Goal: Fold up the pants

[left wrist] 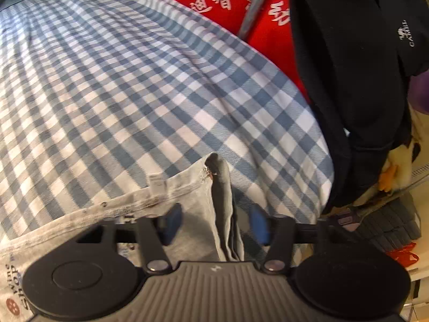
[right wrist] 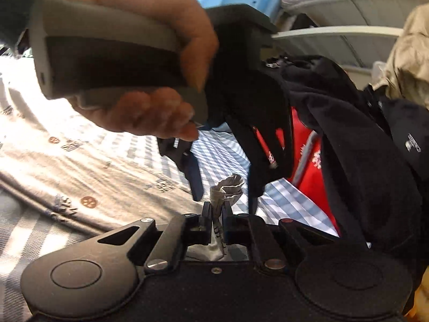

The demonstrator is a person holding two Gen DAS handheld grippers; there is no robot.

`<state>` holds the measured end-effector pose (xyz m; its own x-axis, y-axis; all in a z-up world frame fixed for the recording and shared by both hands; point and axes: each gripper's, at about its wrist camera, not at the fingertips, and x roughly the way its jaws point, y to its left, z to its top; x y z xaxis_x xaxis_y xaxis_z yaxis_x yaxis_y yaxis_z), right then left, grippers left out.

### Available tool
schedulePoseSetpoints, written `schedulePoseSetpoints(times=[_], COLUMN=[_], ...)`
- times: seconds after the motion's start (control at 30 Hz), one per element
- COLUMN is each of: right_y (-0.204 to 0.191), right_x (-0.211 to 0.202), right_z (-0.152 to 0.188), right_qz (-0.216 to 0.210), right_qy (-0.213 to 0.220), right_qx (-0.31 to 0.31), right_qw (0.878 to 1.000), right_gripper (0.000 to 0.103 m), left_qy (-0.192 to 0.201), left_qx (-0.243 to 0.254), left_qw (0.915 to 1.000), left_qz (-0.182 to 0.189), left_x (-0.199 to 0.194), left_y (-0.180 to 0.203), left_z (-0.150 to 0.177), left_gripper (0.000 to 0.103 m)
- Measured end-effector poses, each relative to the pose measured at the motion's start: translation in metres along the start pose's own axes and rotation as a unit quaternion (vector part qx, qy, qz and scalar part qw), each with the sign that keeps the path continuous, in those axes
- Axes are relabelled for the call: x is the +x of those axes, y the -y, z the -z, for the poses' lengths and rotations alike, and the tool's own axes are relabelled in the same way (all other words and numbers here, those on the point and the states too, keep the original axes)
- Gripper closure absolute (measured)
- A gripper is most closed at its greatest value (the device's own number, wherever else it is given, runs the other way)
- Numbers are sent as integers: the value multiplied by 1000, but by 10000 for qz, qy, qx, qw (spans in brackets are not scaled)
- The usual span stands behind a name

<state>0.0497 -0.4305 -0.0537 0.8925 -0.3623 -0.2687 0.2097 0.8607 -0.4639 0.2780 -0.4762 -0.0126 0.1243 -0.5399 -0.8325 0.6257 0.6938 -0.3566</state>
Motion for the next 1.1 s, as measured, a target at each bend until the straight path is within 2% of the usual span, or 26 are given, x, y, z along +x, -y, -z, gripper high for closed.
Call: schedulePoseSetpoints(times=[0.07,0.1,0.13,0.23,0.43,0.63,0.87,1.1], right_y=[-3,-4,-4,-5,-16,-38,-83,-143], right_x=[-2,-3,-4,-7,-26,-54,-85,-102], right_z=[-2,-3,-4,-9,-26,-56,-89,-108], right_qz=[-41,-63,-78,-111,-219,-530,-1200,-1904], right_qy=[6,12,17,40,239,548,839,747], right_qx=[-61,-79,-87,-91,-128,-190,-404,-723], right_qw=[10000,9999,9999,9999,9994,9969,9884,9762], right_gripper=[97,97,97,97,97,97,97,97], left_qy=[33,56,93,273,631,1039,1416,1437], left_qx=[-95,-124,-151,-307,-639,-931,-1373,-1692], left_qw=[9999,9999,9998,9991,9952,9891,9798,9750], left_qz=[24,33,37,142,395,475,325,104], left_x=[-3,-5,-8,-20,-60,-114,-173,-192], left_y=[-4,-6,-7,-14,-29,-60,-115,-176], left_z=[1,2,3,8,22,60,110,155], left_gripper=[69,82,89,94,96,96,96,96])
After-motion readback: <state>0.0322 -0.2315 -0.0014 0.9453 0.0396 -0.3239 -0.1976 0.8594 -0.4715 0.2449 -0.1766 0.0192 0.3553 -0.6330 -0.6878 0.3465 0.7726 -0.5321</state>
